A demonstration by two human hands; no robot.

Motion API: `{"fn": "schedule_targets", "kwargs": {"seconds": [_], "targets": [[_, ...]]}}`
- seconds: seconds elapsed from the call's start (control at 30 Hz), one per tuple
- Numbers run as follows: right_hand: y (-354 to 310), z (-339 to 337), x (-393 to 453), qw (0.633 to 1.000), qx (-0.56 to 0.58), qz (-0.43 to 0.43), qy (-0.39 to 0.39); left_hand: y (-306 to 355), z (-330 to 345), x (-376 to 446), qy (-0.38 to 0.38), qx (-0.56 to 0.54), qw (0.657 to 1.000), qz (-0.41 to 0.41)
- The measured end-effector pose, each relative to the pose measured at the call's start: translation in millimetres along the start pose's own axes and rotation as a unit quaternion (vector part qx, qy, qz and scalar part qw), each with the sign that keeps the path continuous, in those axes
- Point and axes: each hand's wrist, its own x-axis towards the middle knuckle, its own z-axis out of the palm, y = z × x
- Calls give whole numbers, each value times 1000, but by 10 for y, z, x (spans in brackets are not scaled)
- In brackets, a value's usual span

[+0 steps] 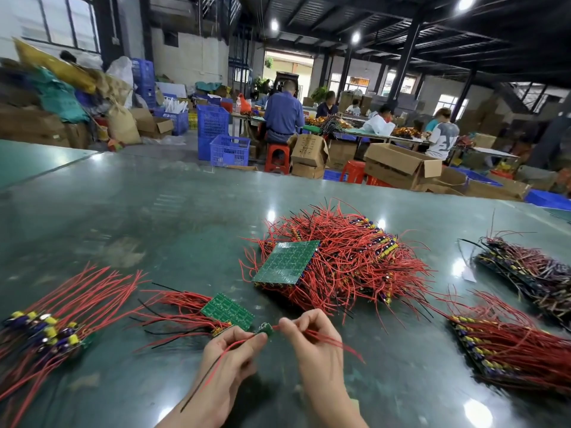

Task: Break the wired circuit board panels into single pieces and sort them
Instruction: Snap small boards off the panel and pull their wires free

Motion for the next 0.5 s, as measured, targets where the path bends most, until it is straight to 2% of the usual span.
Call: {"fn": "schedule_targets", "kwargs": {"seconds": [0.1, 0.37, 0.5], "targets": [[20, -46, 36, 999, -16, -9, 29, 37, 27, -33, -4, -9, 1000, -2], [34, -84, 51, 991, -108, -77, 25, -21, 28, -62, -14, 23, 1000, -2], [32, -93, 69, 990, -101, -91, 39, 2, 14, -26, 10, -39, 999, -33]]}}
